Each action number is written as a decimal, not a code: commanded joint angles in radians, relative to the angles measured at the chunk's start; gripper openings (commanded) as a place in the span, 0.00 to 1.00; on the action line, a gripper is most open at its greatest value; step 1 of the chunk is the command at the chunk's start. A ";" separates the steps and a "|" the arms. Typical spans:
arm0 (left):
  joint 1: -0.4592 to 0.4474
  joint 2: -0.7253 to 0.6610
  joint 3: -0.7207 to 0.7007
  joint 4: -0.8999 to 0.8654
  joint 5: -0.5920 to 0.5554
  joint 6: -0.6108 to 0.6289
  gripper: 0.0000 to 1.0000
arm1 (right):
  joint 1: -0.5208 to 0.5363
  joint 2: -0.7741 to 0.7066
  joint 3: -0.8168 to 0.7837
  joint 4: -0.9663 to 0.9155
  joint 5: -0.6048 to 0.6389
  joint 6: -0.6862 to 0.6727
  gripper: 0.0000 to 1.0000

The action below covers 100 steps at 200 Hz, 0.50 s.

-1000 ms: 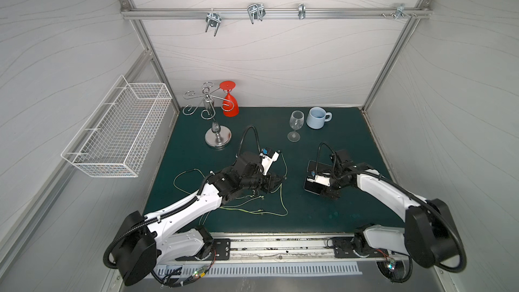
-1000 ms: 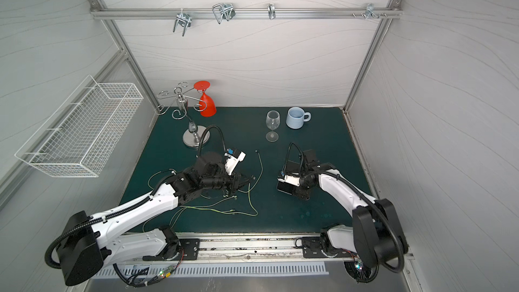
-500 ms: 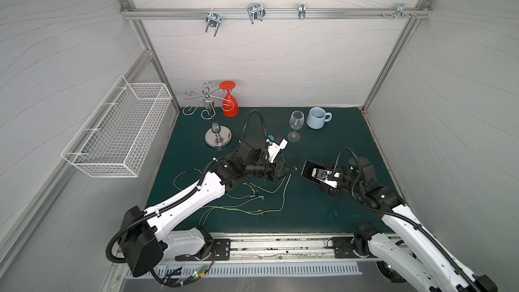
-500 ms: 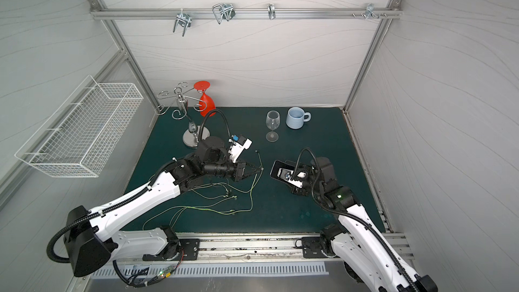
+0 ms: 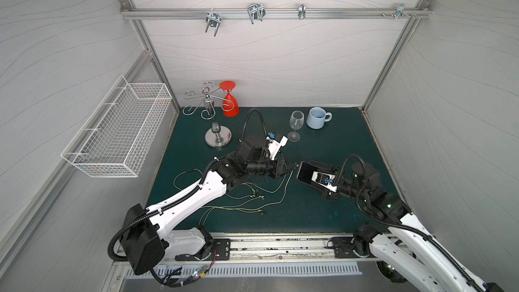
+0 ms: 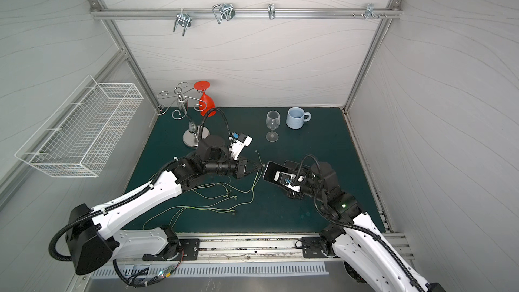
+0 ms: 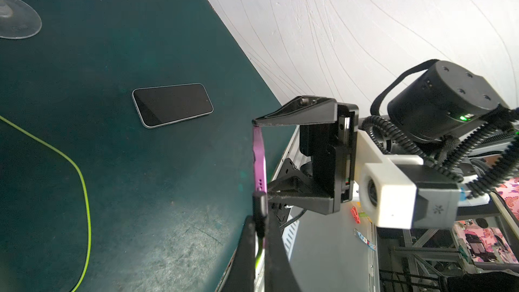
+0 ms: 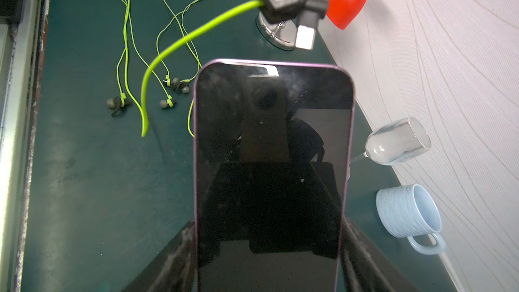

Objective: Plug wired earphones into phones
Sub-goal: Pick up the phone at the center of the board, then insert the wired earphone into the phone.

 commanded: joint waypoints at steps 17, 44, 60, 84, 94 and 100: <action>0.005 0.013 0.026 0.065 -0.003 -0.021 0.00 | 0.007 -0.010 0.001 0.094 -0.002 0.038 0.48; 0.004 0.001 0.014 0.086 -0.010 -0.038 0.00 | 0.007 0.004 -0.004 0.104 0.012 0.041 0.48; 0.004 -0.010 0.006 0.094 -0.027 -0.043 0.00 | 0.007 0.011 -0.010 0.115 0.026 0.049 0.48; 0.004 -0.008 0.008 0.095 -0.022 -0.045 0.00 | 0.009 0.022 -0.011 0.130 0.031 0.061 0.47; 0.005 -0.003 0.011 0.085 -0.020 -0.046 0.00 | 0.008 0.025 -0.010 0.140 0.036 0.063 0.48; 0.004 -0.001 0.014 0.074 -0.022 -0.046 0.00 | 0.007 0.026 -0.009 0.145 0.036 0.064 0.47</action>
